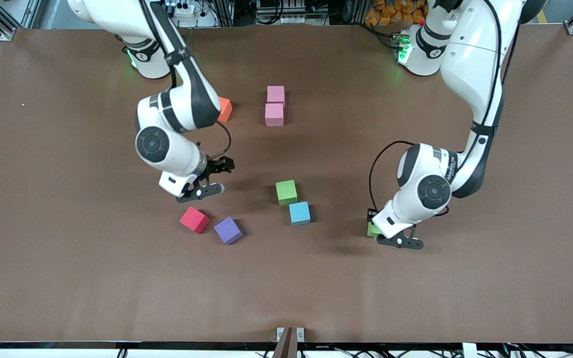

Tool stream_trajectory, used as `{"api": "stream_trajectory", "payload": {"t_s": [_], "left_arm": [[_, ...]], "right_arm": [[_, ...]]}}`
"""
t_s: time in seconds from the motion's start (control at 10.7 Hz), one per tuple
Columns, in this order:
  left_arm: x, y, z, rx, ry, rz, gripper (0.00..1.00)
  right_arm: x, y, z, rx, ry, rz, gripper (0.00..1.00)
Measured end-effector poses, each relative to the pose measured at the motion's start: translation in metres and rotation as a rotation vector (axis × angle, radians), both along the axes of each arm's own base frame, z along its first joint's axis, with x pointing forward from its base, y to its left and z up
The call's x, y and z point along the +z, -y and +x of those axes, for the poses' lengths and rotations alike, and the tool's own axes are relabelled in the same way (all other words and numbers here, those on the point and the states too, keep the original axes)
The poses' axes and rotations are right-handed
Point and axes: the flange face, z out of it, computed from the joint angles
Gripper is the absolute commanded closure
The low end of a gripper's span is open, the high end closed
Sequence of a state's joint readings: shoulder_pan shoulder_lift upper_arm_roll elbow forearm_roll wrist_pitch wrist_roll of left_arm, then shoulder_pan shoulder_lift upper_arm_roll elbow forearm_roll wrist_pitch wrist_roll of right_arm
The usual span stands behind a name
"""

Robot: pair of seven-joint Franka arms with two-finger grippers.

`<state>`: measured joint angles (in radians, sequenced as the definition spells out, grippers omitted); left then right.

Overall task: Arrange blocks into number 1
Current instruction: 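Carry green toward pinks with the left gripper while the right gripper reaches red, then place green beside the pinks with the left gripper while the right gripper grasps red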

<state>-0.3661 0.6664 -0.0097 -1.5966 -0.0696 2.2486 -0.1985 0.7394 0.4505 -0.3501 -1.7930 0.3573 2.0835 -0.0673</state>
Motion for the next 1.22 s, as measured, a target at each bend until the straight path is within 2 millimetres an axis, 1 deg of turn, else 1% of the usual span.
{"api": "stream_trajectory", "payload": {"t_s": [0.09, 0.28, 0.47, 0.56, 0.66, 0.75, 0.94, 1.03, 1.22], "left_arm": [[0.007, 0.024, -0.017, 0.012, -0.028, 0.004, 1.0], [0.021, 0.08, -0.055, 0.039, -0.067, -0.008, 1.0], [0.026, 0.134, -0.096, 0.081, -0.097, -0.022, 1.0], [0.027, 0.158, -0.115, 0.094, -0.113, -0.028, 1.0], [0.027, 0.179, -0.133, 0.106, -0.128, -0.032, 1.0], [0.027, 0.199, -0.151, 0.116, -0.138, -0.035, 1.0], [0.024, 0.235, -0.187, 0.138, -0.141, -0.035, 1.0], [0.022, 0.251, -0.203, 0.149, -0.136, -0.04, 1.0], [0.013, 0.275, -0.23, 0.164, -0.127, -0.052, 1.0]], "right_arm": [[-0.006, 0.01, 0.014, 0.05, 0.015, -0.004, 0.0], [-0.016, 0.026, 0.035, 0.178, 0.043, -0.001, 0.0], [-0.017, 0.04, 0.055, 0.345, 0.087, -0.032, 0.0], [-0.017, 0.04, 0.063, 0.412, 0.122, -0.069, 0.0], [-0.018, 0.036, 0.069, 0.463, 0.163, -0.111, 0.0], [-0.025, 0.03, 0.071, 0.494, 0.19, -0.139, 0.0], [-0.044, 0.029, 0.075, 0.514, 0.214, -0.16, 0.0], [-0.053, 0.031, 0.075, 0.517, 0.211, -0.166, 0.0], [-0.063, 0.035, 0.078, 0.532, 0.215, -0.172, 0.0]]}}
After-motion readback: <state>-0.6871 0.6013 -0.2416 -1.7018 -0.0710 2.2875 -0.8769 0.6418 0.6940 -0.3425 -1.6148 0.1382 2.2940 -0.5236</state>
